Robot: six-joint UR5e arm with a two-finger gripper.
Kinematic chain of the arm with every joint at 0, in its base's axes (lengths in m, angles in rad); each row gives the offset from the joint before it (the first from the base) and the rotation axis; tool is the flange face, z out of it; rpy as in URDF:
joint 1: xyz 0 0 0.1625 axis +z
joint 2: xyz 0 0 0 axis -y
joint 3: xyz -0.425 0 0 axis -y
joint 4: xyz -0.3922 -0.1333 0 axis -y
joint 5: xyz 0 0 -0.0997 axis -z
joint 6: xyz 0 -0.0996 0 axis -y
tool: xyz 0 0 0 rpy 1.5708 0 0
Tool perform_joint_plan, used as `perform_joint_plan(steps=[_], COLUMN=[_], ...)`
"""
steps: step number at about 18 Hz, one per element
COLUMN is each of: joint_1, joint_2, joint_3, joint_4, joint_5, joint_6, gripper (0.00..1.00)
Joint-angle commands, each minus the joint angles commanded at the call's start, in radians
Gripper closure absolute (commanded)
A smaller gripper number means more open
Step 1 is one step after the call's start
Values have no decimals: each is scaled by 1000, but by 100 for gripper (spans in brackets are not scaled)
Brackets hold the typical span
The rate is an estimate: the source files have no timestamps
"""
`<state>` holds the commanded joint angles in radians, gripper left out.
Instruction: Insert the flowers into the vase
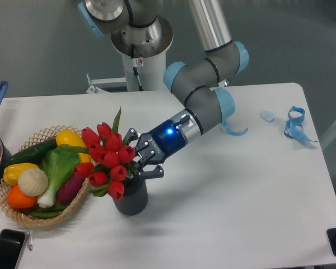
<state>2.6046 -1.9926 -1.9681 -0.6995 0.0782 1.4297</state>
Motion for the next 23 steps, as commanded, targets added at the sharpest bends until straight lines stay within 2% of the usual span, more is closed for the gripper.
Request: perform_joint_plan(steps=[7,9,10,11,14,16,21,23], joint_1=[11,9,9,9,9,11,15,17], joint_2=[-2,-2,-2,-2,0,6,49,92], joint_3=[3,5,6,6,5,1,2,2], joint_4=[0,2,2,2,2,3,2,5], joint_5=[15,21,37,47,54,75,147,254], joint_6=[37,40,38,40,40,40,40,41], gripper=[57,47,45,41,14,1,0,0])
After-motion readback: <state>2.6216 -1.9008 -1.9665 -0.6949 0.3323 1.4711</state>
